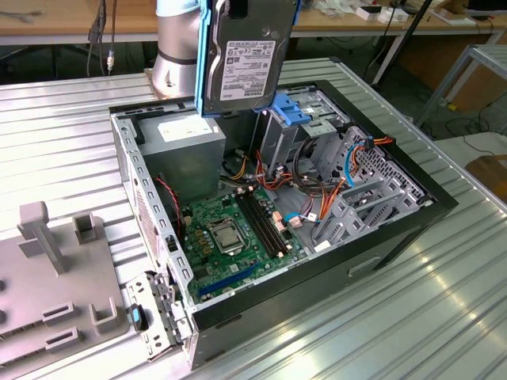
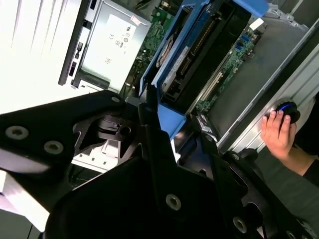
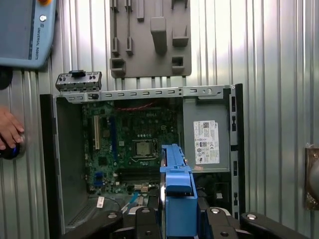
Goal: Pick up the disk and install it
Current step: 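Pick up the disk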
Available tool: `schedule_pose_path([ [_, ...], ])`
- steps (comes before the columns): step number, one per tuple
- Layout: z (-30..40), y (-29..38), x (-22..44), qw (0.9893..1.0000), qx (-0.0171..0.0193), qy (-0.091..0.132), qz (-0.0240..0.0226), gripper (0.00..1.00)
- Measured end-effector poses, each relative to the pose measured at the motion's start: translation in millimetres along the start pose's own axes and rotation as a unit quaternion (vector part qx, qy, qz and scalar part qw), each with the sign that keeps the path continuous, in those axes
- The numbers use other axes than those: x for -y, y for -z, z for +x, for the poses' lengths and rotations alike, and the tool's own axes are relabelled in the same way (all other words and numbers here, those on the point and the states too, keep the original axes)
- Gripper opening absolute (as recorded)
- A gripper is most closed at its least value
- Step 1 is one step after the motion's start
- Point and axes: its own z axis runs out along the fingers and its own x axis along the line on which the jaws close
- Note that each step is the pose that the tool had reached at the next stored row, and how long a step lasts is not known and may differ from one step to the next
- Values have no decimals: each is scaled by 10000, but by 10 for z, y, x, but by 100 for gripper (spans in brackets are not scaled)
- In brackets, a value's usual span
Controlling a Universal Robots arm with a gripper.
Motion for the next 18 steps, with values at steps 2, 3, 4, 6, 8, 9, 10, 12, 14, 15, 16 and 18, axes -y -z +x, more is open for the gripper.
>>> schedule_pose_path([
  [2,1,-5,36,10000,-2,0,0,37],
  [3,2,-7,52,10000,-3,1,0,37],
  [4,2,-12,72,10000,-2,1,0,37],
  [6,5,-20,97,10000,-2,0,1,37],
  [8,13,-25,123,10000,-5,0,0,37],
  [9,21,-27,130,10000,-7,0,-1,37],
  [10,30,-30,133,10000,-10,0,0,37],
  [12,144,-57,147,10000,-22,1,2,37],
  [14,217,-78,152,10000,-22,1,2,37],
  [15,247,-88,156,10000,-22,1,2,37],
  [16,274,-98,159,10000,-22,1,2,37],
  [18,335,-120,169,10000,-22,1,2,37],
])
